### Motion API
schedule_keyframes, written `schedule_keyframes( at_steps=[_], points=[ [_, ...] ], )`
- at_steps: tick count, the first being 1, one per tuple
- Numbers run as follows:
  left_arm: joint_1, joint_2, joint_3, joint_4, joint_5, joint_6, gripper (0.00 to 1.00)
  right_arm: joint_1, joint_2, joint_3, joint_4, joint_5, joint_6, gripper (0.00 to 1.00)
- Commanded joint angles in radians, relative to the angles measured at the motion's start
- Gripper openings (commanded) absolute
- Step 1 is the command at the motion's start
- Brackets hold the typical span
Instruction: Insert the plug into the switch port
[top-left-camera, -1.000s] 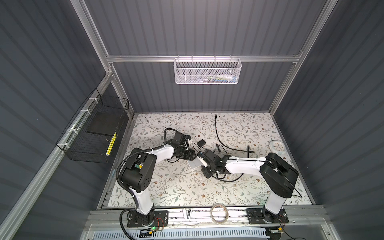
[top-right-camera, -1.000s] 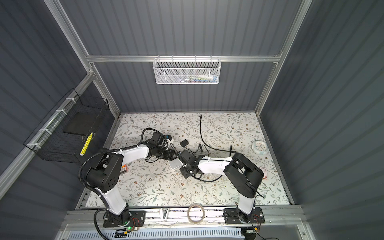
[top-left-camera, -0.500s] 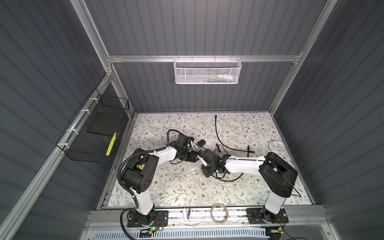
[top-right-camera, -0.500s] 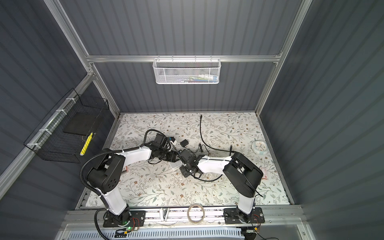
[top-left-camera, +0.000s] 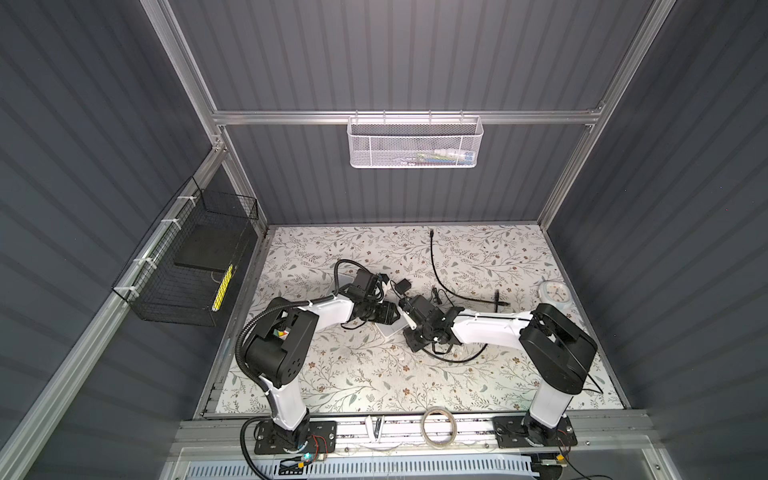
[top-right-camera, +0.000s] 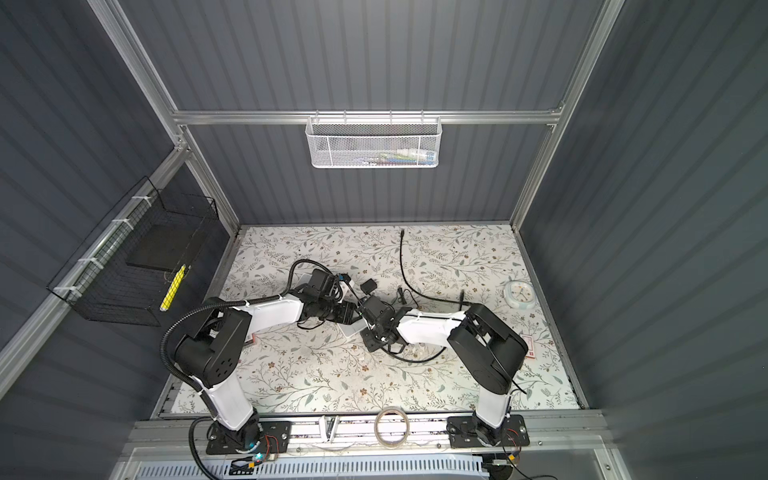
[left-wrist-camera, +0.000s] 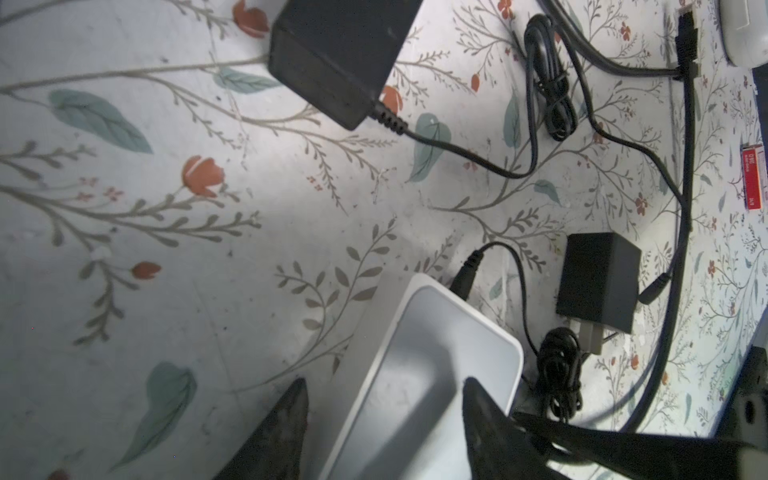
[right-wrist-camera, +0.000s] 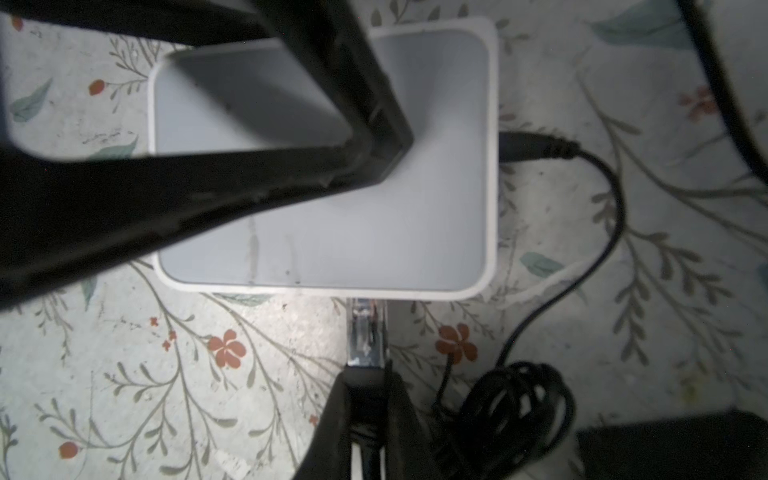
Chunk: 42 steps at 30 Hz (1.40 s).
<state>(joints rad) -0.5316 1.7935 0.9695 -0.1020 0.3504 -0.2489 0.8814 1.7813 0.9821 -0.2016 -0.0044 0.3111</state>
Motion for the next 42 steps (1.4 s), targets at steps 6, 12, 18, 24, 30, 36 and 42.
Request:
schedule_keyframes(
  at_steps=[6, 12, 18, 24, 30, 36, 42],
  points=[
    [-0.013, 0.040, -0.037, -0.058, 0.008, -0.026, 0.59, -0.005, -0.011, -0.010, 0.022, -0.035, 0.026, 0.00],
    [-0.015, 0.047, -0.042, -0.054, 0.007, -0.029, 0.58, -0.009, 0.003, -0.019, 0.036, -0.050, 0.059, 0.00],
    [-0.014, 0.051, -0.046, -0.048, 0.015, -0.035, 0.58, -0.017, 0.002, -0.025, 0.039, -0.049, 0.080, 0.00],
    [-0.016, 0.060, -0.046, -0.045, 0.021, -0.042, 0.57, -0.029, 0.000, -0.028, 0.044, -0.060, 0.095, 0.00],
    [-0.017, 0.073, -0.048, -0.031, 0.040, -0.053, 0.57, -0.040, 0.002, -0.029, 0.051, -0.077, 0.099, 0.00],
    [-0.022, 0.079, -0.048, -0.024, 0.053, -0.055, 0.57, -0.048, 0.003, -0.041, 0.084, -0.092, 0.066, 0.00],
    [-0.028, 0.086, -0.052, -0.015, 0.063, -0.060, 0.56, -0.060, 0.004, -0.036, 0.084, -0.077, 0.001, 0.00]
  ],
)
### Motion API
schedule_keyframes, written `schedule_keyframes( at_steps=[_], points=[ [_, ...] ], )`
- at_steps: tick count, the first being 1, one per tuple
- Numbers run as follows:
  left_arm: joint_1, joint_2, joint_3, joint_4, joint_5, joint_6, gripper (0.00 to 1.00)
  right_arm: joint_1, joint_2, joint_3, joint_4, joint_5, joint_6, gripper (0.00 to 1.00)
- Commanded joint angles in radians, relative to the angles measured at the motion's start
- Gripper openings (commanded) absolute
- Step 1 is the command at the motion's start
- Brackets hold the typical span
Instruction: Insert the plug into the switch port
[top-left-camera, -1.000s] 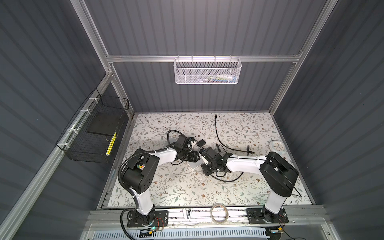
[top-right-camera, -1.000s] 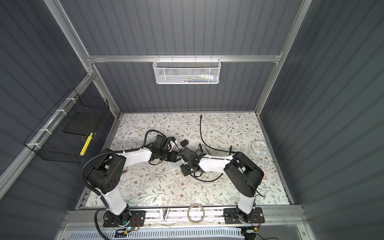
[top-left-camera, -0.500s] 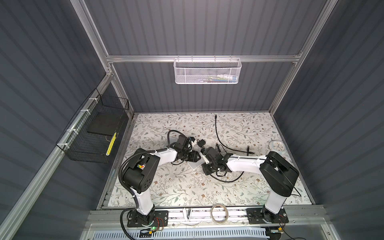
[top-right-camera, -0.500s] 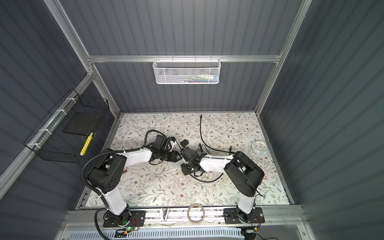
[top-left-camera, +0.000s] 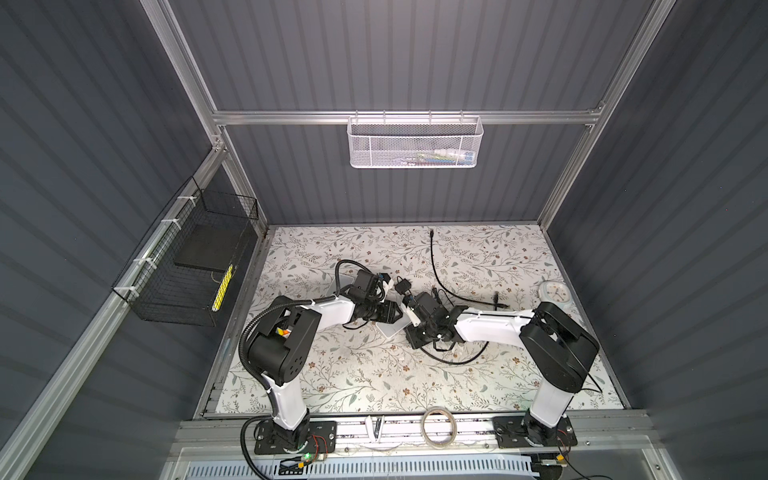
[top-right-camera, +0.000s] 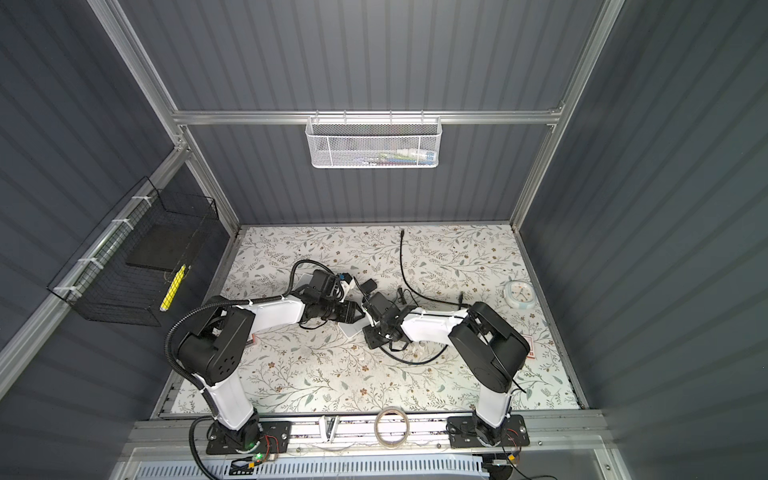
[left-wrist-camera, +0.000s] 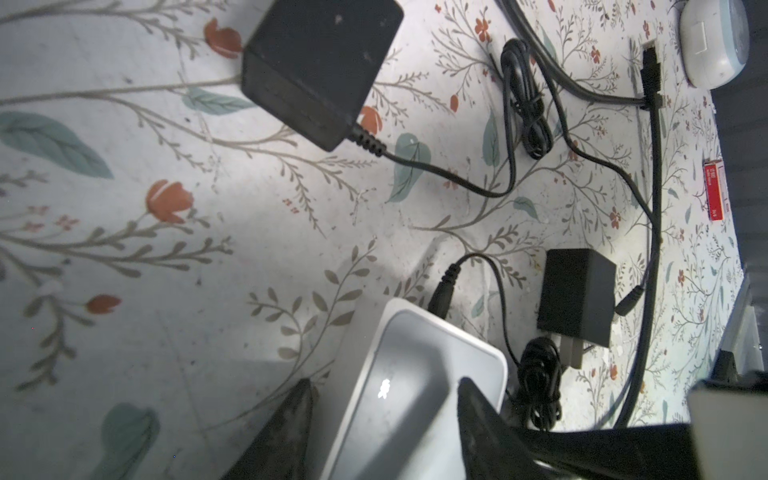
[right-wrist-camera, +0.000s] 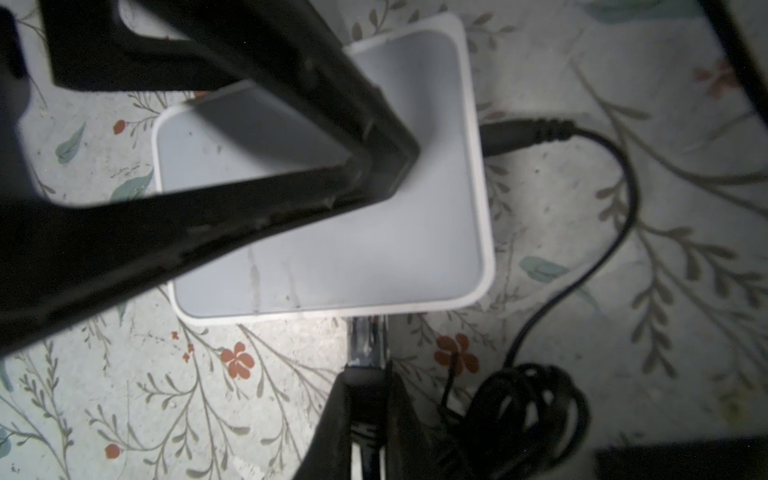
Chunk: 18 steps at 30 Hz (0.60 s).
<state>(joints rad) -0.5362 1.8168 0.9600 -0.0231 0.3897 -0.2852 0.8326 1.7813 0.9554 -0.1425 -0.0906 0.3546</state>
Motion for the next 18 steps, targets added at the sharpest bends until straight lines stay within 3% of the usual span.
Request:
schedule_keyframes(
  at_steps=[1, 18],
  points=[
    [-0.024, 0.063, -0.045, -0.089, 0.026, -0.028, 0.56, -0.016, 0.004, -0.007, 0.025, 0.012, -0.046, 0.00],
    [-0.035, 0.098, -0.066, -0.055, 0.074, -0.027, 0.55, -0.062, 0.013, -0.008, 0.066, 0.008, -0.092, 0.00]
  ],
)
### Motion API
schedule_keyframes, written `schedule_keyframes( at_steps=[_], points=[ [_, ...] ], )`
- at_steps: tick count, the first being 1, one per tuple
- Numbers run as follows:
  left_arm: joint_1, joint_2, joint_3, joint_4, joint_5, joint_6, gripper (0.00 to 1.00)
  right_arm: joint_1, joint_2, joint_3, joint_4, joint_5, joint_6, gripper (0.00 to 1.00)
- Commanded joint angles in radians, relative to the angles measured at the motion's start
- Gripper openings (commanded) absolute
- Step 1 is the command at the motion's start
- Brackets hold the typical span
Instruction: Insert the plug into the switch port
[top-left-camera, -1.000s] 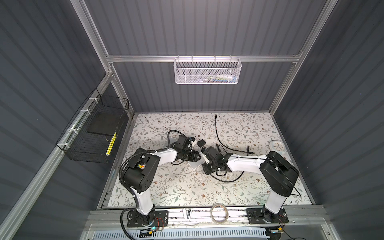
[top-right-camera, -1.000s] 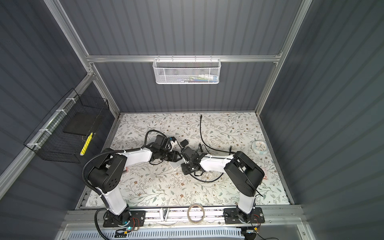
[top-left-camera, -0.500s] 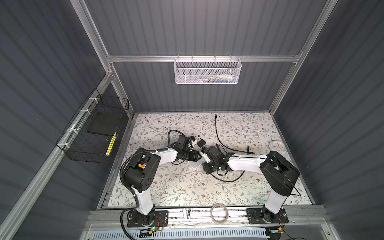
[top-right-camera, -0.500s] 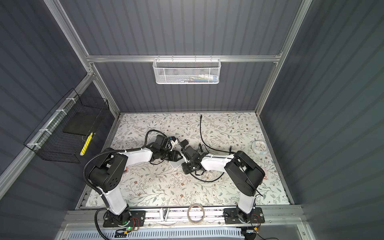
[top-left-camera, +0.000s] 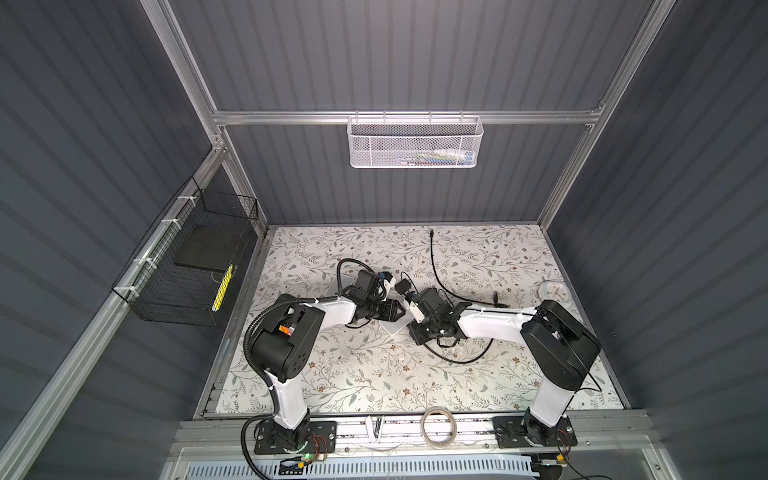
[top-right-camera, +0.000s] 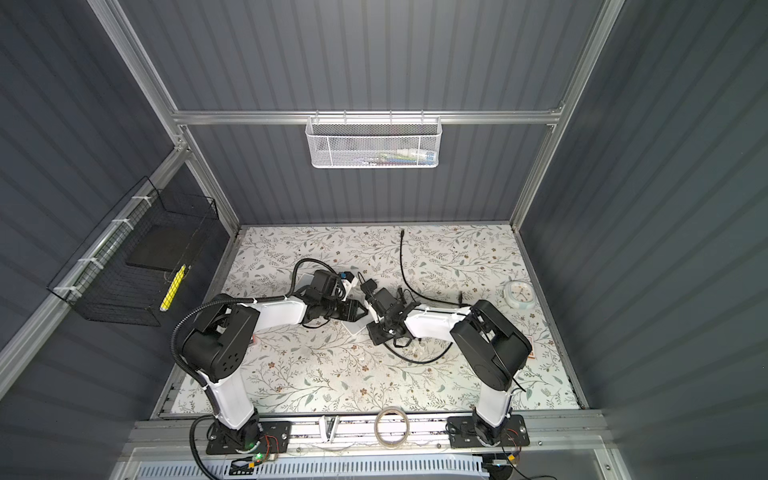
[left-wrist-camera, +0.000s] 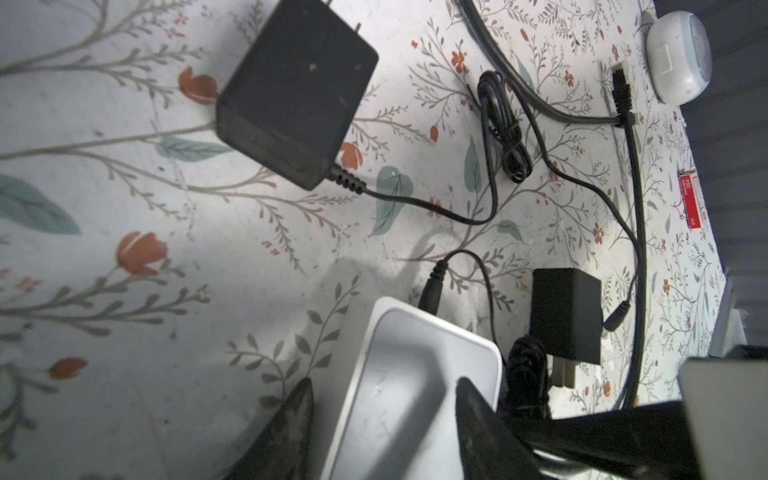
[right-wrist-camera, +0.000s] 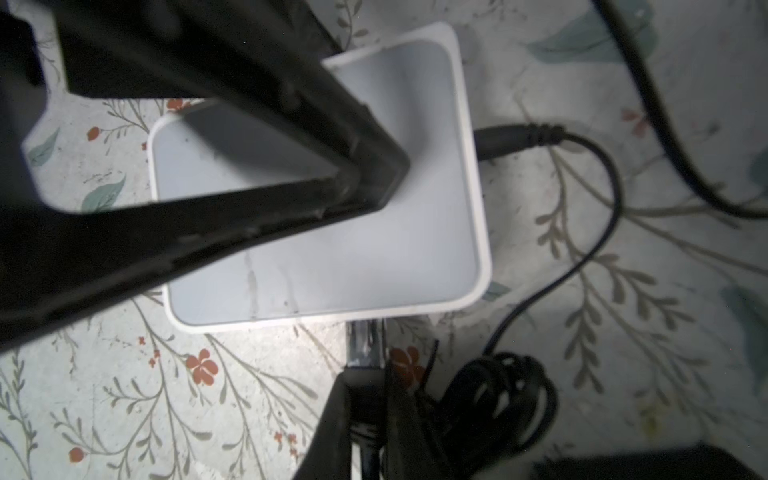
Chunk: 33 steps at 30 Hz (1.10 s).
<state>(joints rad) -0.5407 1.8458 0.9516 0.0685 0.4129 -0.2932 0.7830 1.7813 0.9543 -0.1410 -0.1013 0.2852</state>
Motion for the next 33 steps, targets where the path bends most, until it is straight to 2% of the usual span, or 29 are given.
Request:
schedule_keyframes(
  at_steps=[1, 15, 33],
  points=[
    [-0.032, 0.069, -0.058, -0.147, 0.051, -0.018, 0.55, -0.013, 0.013, -0.006, 0.066, 0.018, -0.025, 0.00],
    [-0.052, 0.076, -0.066, -0.137, 0.061, -0.023, 0.51, -0.020, 0.039, 0.027, 0.091, 0.013, -0.009, 0.00],
    [-0.073, 0.094, -0.086, -0.093, 0.128, -0.015, 0.49, -0.037, 0.085, 0.110, 0.085, -0.006, -0.093, 0.00]
  ],
)
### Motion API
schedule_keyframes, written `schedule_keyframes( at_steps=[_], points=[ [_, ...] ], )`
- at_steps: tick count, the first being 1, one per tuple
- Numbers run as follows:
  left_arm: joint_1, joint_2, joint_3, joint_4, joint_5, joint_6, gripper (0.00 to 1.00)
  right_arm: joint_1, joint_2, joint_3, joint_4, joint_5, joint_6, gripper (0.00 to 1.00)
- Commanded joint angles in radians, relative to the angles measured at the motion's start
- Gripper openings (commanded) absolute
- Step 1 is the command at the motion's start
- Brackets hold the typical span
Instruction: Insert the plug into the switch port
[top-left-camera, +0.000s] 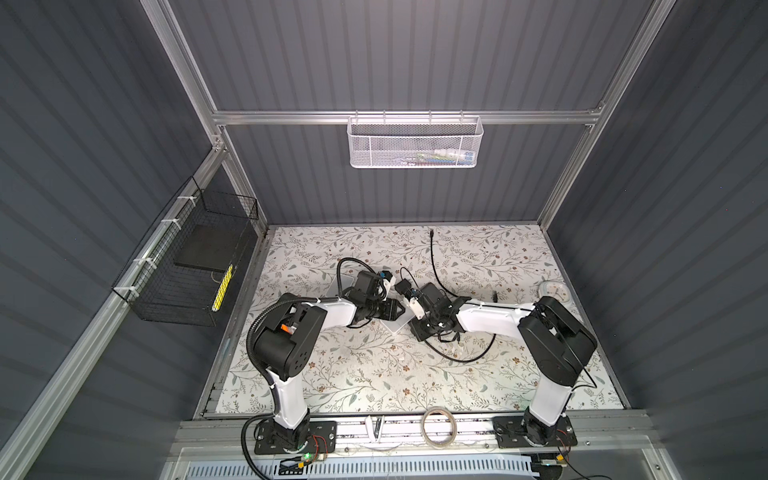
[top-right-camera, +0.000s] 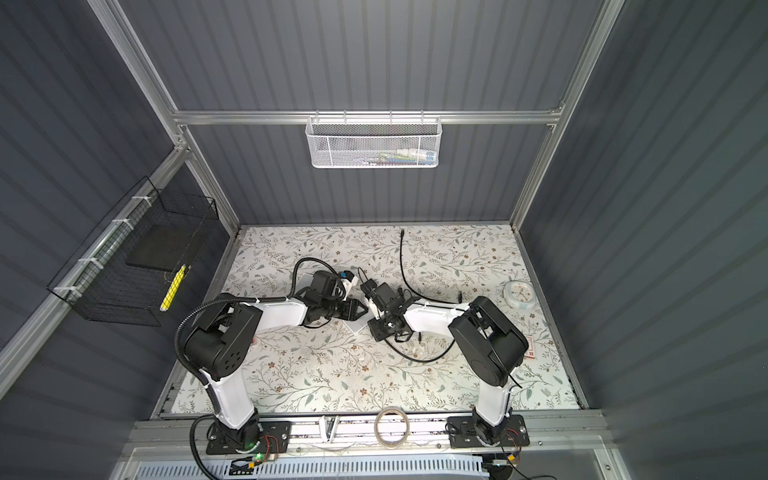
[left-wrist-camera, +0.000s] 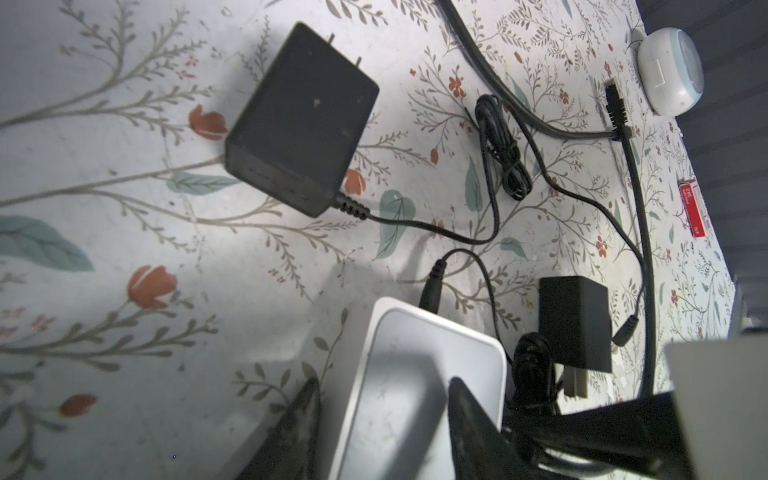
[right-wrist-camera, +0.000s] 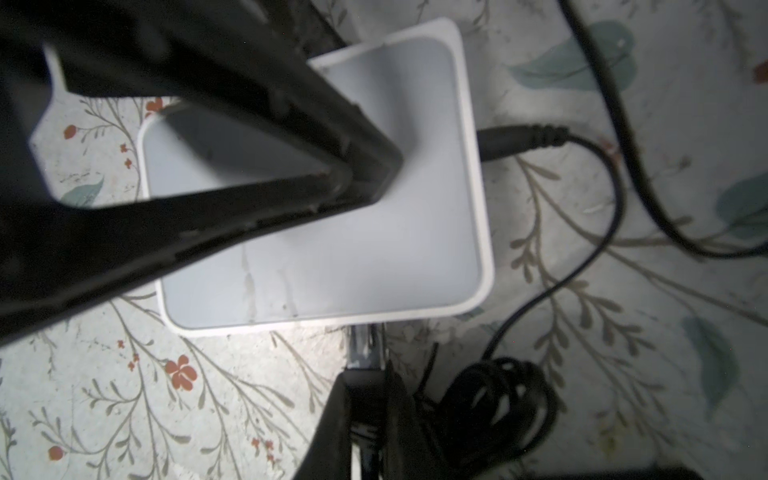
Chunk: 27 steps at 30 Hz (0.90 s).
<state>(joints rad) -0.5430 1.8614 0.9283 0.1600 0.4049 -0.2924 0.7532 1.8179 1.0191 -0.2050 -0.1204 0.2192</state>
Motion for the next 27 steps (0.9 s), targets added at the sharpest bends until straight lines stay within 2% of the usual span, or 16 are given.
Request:
schedule_keyframes(
  at_steps=[1, 17, 27],
  points=[
    [-0.073, 0.081, -0.063, -0.183, 0.143, -0.013, 0.49, -0.009, 0.052, 0.050, 0.149, 0.013, -0.034, 0.00],
    [-0.102, 0.131, -0.044, -0.175, 0.222, 0.025, 0.48, -0.038, 0.080, 0.070, 0.189, -0.008, -0.115, 0.00],
    [-0.123, 0.132, -0.040, -0.177, 0.246, 0.032, 0.47, -0.046, 0.100, 0.111, 0.205, -0.020, -0.089, 0.00]
  ],
)
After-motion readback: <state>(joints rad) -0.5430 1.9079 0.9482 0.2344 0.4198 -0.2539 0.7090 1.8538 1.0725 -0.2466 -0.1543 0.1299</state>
